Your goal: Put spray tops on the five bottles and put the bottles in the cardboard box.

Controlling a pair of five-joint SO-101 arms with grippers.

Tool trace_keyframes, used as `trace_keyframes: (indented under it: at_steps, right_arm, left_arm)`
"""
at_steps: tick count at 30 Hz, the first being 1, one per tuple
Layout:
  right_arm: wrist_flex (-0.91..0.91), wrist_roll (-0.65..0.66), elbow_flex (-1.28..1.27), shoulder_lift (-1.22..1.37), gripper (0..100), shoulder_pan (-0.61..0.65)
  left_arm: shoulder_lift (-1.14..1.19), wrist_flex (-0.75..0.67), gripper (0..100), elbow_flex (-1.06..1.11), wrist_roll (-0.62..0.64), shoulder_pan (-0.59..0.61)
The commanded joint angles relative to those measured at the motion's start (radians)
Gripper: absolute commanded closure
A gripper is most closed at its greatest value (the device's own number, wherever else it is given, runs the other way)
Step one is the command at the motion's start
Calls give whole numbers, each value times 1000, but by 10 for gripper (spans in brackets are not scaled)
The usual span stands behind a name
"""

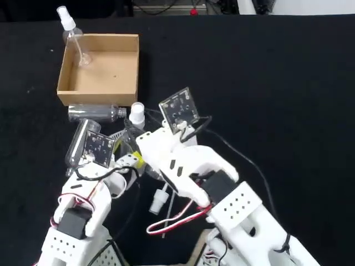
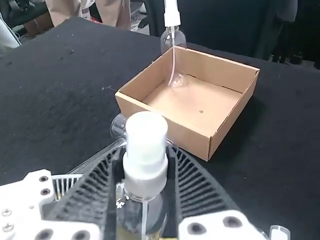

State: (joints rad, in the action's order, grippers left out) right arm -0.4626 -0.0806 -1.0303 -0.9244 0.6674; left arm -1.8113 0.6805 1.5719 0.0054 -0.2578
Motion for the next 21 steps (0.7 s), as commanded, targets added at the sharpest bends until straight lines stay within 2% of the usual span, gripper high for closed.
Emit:
trace_keyframes:
  at_steps: [1,3,9,21]
  right_arm:
    - [-3,8,16,-18,962,2]
    - [-37,8,24,-25,951,2]
    - [-141,8,79,-30,805,3]
    - [-281,8,226,-33,822,-5]
  left_arm:
    - [-12,-2,809,-81,9,7]
    - [-12,-2,809,-81,9,7]
    - [-12,-6,809,-81,9,10]
    - [-12,-6,809,-81,37,16]
